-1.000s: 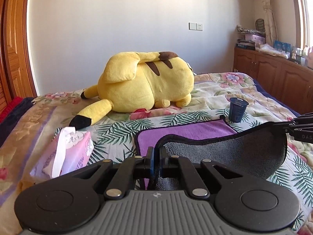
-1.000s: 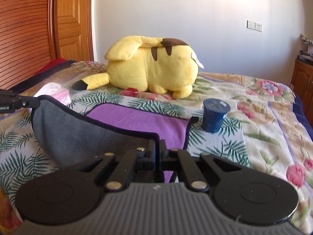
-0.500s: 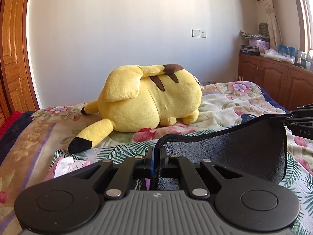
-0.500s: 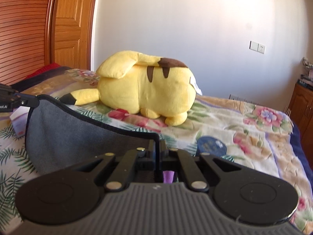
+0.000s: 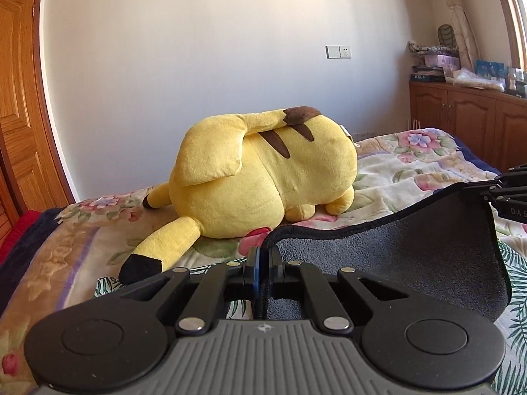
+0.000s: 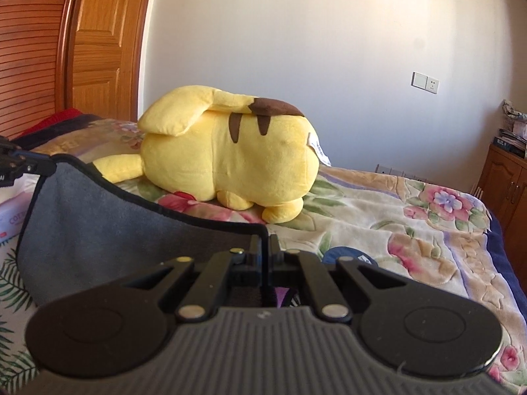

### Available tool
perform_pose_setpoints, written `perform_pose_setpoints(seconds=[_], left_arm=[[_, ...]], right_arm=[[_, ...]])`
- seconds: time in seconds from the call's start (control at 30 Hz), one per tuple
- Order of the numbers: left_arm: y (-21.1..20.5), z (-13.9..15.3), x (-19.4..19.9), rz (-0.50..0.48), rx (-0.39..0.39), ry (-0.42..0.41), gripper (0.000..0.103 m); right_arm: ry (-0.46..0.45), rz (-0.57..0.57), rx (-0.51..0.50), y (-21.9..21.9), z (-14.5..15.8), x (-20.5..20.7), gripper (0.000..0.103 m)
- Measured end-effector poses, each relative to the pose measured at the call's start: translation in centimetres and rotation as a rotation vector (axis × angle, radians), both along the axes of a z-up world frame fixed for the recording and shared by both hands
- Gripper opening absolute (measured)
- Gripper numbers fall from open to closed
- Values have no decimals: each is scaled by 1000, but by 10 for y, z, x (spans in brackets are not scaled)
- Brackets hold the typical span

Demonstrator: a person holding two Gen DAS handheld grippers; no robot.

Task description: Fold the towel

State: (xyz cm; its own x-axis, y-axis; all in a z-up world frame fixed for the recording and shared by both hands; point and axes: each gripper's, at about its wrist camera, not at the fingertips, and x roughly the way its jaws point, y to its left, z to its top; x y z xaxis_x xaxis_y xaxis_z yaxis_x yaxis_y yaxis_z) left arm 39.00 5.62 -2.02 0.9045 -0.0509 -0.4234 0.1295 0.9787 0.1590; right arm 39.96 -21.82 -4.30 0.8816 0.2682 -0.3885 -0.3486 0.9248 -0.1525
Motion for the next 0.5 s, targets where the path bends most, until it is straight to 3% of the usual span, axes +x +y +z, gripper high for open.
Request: perform_pose_setpoints(seconds=[0.3,0.5], left_arm=[[0,-25,32,32,1,25,0],[2,-54,49,49,-39,93,0]], right_arm=[[-4,-33,-20,8,-20,26,4],[34,-29,-28,13,-45,37,4]])
